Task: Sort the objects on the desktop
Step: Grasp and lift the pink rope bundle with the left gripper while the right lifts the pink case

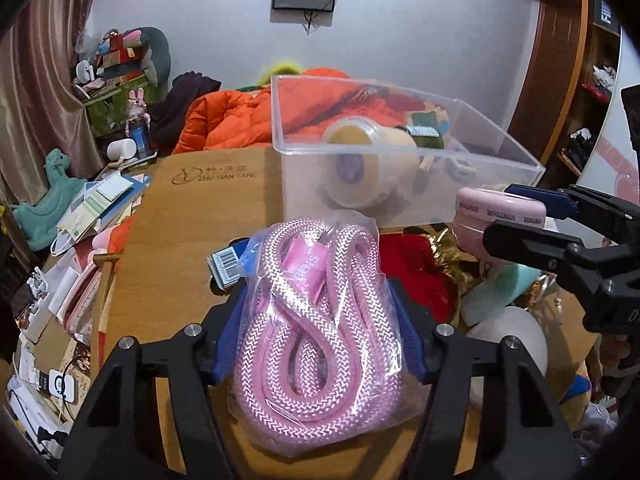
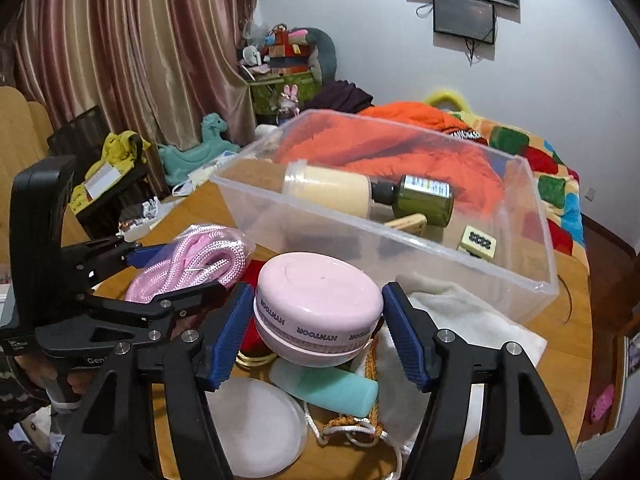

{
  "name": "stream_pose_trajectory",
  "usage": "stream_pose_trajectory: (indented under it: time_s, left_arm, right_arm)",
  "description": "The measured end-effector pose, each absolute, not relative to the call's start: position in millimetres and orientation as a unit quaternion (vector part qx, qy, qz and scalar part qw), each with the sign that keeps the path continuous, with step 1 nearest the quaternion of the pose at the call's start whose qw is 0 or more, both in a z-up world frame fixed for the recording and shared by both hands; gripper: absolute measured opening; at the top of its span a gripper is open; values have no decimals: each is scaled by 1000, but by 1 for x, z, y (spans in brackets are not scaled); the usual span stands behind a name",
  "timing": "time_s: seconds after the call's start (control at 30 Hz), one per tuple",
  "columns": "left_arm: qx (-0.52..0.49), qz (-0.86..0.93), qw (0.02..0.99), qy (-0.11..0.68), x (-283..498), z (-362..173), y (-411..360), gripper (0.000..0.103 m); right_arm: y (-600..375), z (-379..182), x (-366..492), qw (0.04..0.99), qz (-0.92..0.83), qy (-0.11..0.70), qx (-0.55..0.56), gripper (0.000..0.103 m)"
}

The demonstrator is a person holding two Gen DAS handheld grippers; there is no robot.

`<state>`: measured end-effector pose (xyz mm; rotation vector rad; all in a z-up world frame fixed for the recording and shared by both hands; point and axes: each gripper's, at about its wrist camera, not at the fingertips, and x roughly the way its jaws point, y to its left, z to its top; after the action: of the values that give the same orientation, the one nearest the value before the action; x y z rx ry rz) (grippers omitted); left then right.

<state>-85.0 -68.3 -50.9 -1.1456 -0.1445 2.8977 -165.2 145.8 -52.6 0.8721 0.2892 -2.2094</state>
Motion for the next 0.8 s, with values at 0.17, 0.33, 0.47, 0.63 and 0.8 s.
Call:
stream_pose_trajectory:
  time_s: [0.17, 0.33, 0.47, 0.63, 0.8]
  left_arm:
    - [-353, 934, 12, -49, -76, -36, -69, 65]
    - [-334, 941, 8, -51, -70, -19, -68, 65]
    - [-316, 947, 14, -46, -68, -3, -63, 65]
    - [-304, 951, 21, -45, -67, 12, -56, 65]
    - [-295, 954, 32, -39, -69, 18, -50, 65]
  right_arm:
    - [149, -41, -158, 368, -863, 108, 327, 62]
    - [159, -33, -152, 361, -871, 110, 313, 62]
    - [169, -28, -149, 356, -876, 106, 309, 62]
    - [184, -21, -150, 348, -882, 97, 304, 62]
    - [197, -12, -153, 336, -889, 97, 297, 62]
